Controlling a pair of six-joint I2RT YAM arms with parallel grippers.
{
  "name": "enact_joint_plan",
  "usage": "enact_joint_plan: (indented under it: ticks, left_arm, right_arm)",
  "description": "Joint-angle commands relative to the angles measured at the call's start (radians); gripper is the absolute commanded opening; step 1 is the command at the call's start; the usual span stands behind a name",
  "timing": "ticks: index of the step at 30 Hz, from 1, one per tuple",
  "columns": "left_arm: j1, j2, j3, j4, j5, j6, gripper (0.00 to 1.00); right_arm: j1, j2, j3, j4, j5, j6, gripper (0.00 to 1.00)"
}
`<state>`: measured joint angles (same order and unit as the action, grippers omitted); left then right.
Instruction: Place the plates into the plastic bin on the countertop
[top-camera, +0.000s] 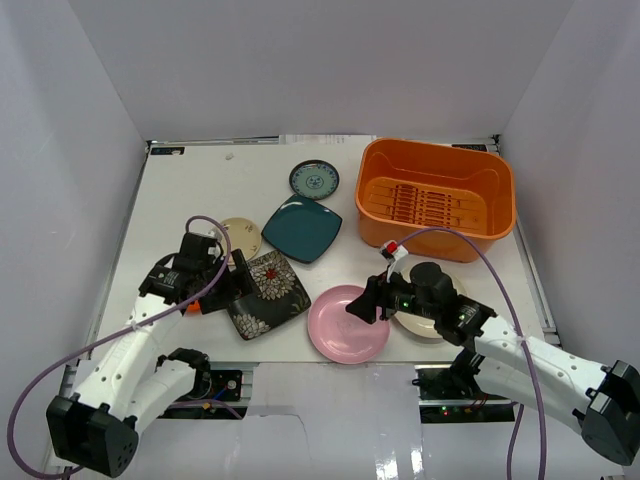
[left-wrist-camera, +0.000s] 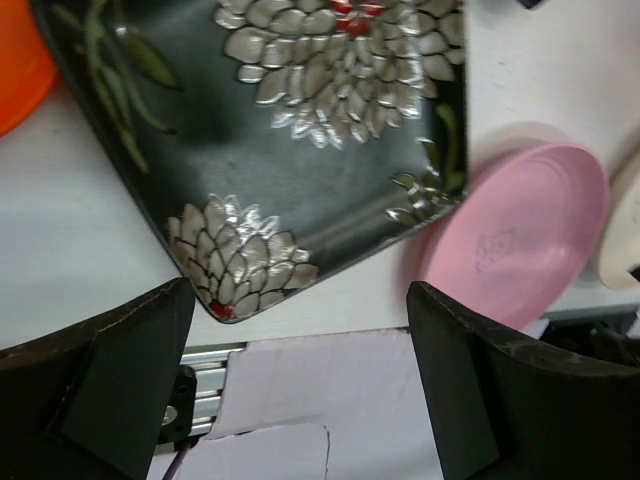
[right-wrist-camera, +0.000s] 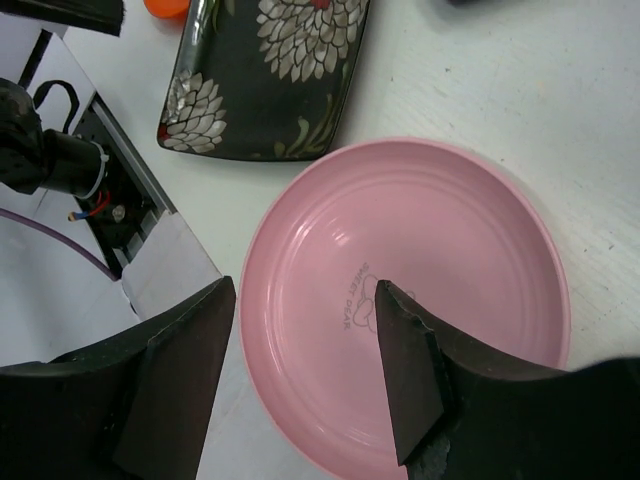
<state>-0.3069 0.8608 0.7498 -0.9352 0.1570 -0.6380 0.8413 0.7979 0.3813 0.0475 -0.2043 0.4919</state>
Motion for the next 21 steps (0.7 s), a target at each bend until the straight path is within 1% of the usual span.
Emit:
enact_joint_plan:
  ticks: [1, 5, 7, 10, 13, 16, 20, 21]
  left_arm:
    - [0.0, 0.052, 0.042, -0.068, -0.138, -0.052, 0.98]
    - [-0.001, 0.087, 0.026, -0.073, -0.244, -0.129, 0.98]
    - [-0.001, 0.087, -0.009, -0.06, -0.283, -0.189, 0.98]
    - [-0.001, 0.072, -0.058, -0.013, -0.293, -0.264, 0.96]
    - [-0.001, 0.066, -0.073, 0.019, -0.33, -0.325, 0.94]
    - [-0.001, 0.055, -0.122, 0.053, -0.329, -0.377, 0.92]
    - [-0.001, 0.06, -0.231, 0.153, -0.313, -0.419, 0.91]
    - [-0.001, 0.072, -0.239, 0.167, -0.313, -0.42, 0.91]
  right_arm:
    - [0.01, -0.028, -0.013, 0.083, 0.036, -0.003, 0.65]
    - [0.012, -0.055, -0.025, 0.092, 0.034, -0.003, 0.65]
    - [0.013, -0.06, -0.035, 0.101, 0.029, -0.003, 0.65]
    - [0.013, -0.055, -0.035, 0.107, 0.013, -0.003, 0.65]
    - [0.015, -0.066, -0.044, 0.11, 0.013, -0.003, 0.64]
    - [0.015, -0.081, -0.044, 0.103, 0.017, -0.004, 0.64]
    - [0.013, -0.103, -0.048, 0.098, 0.016, 0.0, 0.64]
    - [0.013, -0.106, -0.051, 0.103, 0.019, 0.0, 0.64]
